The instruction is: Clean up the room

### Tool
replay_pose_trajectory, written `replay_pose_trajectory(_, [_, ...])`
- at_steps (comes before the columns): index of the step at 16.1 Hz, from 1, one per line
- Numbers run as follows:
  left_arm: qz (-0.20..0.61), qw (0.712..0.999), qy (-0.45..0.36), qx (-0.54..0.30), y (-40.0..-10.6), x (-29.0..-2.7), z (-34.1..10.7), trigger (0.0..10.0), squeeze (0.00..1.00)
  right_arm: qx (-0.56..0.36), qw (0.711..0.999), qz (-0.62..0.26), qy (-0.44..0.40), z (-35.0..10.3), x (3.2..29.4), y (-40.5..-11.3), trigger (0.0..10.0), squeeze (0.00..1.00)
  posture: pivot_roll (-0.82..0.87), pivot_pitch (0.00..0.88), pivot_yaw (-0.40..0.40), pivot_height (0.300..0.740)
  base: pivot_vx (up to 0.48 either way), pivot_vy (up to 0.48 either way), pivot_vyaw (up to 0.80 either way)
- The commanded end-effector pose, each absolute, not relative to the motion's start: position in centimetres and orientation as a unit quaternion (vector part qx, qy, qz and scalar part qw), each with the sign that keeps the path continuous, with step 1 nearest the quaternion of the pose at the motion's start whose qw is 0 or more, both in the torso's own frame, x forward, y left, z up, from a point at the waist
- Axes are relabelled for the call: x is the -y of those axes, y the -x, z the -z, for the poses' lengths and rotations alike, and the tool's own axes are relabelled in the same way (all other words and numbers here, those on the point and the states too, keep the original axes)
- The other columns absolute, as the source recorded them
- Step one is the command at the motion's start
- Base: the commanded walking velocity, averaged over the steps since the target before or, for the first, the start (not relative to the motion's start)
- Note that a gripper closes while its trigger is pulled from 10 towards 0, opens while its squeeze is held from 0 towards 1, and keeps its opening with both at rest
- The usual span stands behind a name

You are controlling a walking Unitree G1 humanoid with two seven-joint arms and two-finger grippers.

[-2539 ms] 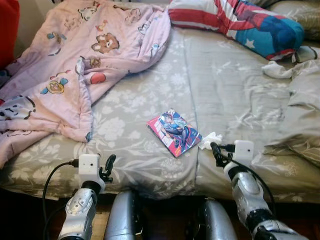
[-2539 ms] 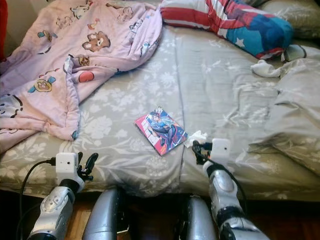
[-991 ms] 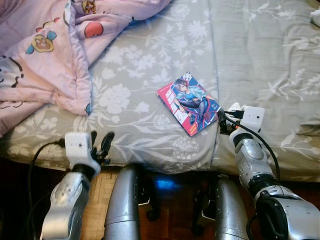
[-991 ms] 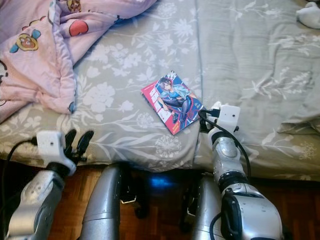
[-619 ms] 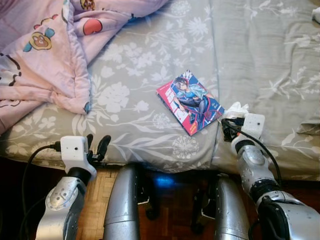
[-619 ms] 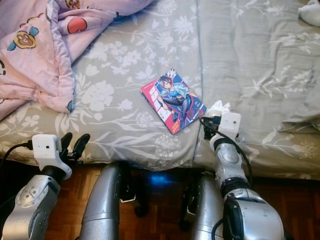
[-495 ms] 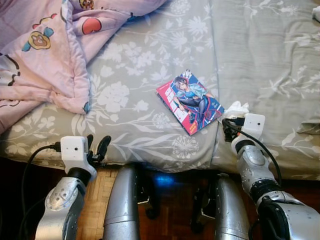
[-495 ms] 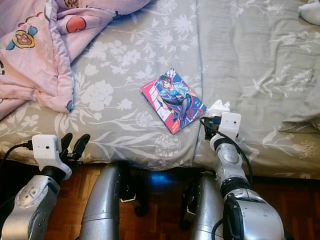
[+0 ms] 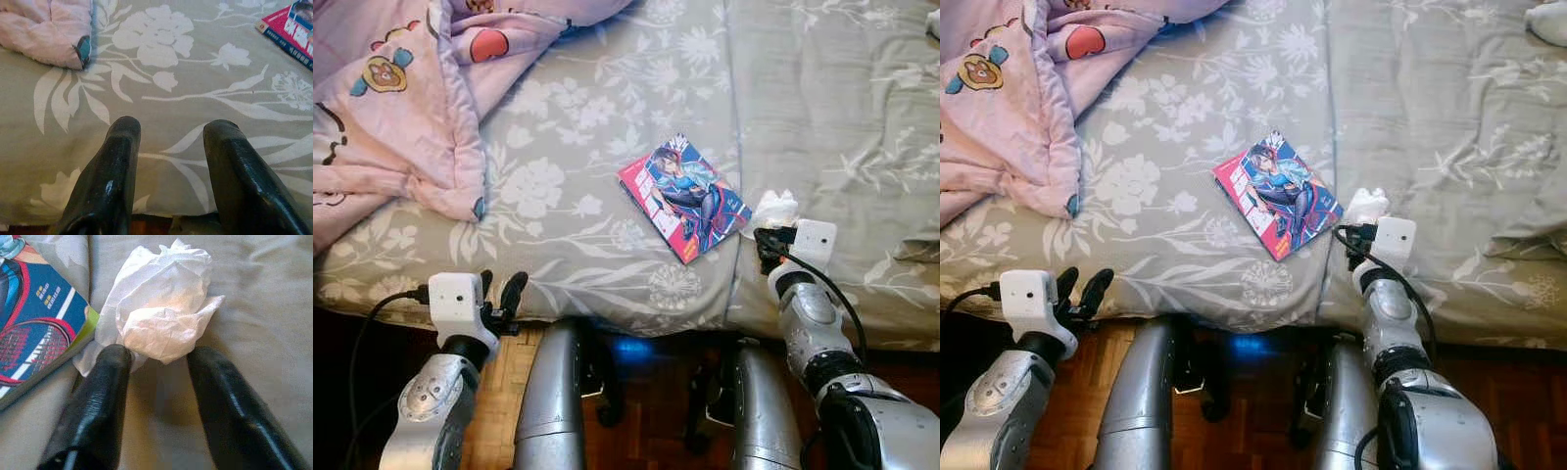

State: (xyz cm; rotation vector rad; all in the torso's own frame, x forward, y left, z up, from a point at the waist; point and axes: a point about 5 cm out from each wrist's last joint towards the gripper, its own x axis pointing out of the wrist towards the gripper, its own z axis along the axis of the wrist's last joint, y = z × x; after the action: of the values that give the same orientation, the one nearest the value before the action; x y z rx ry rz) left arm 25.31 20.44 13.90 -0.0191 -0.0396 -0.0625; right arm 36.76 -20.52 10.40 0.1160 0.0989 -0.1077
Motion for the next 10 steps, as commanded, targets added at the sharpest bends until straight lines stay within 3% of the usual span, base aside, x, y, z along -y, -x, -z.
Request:
replay_pose_trajectory(1, [0.022,1.000,0.008,-0.004,-24.6,-20.8,-13.0,10.0,0.00,-0.062,0.994,0.063,-0.063,-9.6,21.0,-36.2,0.0,0.00,0.25,0.572,0.042,0.583,0.000,0.000,0.00])
replay_pose_trajectory(10, [0.021,1.000,0.000,-0.009,-24.7,-21.2,-12.7,10.0,0.00,-0.060,0.992,0.055,-0.099,-6.8,20.1,-34.1,0.0,0.00,0.24,0.550,0.045,0.583,0.000,0.000,0.00])
